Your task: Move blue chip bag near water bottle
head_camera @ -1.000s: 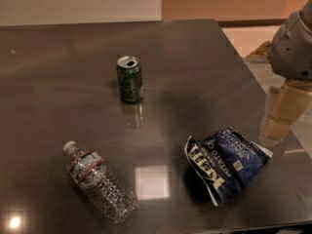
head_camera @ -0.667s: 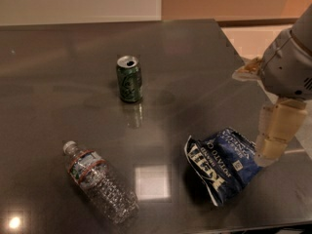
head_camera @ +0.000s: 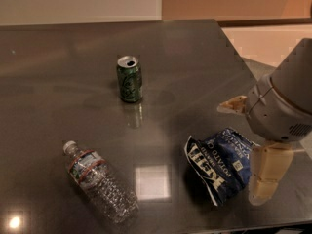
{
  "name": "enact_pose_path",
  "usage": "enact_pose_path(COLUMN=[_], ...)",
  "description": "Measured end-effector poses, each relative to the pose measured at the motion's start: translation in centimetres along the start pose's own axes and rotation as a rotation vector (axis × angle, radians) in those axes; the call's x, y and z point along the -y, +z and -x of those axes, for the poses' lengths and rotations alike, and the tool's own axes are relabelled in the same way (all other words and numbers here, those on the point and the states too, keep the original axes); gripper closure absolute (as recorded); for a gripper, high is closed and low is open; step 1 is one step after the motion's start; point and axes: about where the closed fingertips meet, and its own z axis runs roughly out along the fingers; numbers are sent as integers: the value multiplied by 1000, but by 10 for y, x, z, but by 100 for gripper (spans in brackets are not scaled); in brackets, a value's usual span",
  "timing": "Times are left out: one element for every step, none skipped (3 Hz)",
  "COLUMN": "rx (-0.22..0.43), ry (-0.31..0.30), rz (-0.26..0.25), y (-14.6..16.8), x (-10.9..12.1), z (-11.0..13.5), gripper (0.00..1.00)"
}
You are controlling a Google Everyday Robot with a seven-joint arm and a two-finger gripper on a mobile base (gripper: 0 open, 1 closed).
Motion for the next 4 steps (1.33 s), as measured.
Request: enact_pose_path(rx=[13,26,31,31], ry=[-20,-37,-39,-27], rz=[17,18,17,19], y=[24,40,46,46], x=[-9,-14,-17,-15], z=[-6,-9,-9,-7], gripper=[0,0,16,40])
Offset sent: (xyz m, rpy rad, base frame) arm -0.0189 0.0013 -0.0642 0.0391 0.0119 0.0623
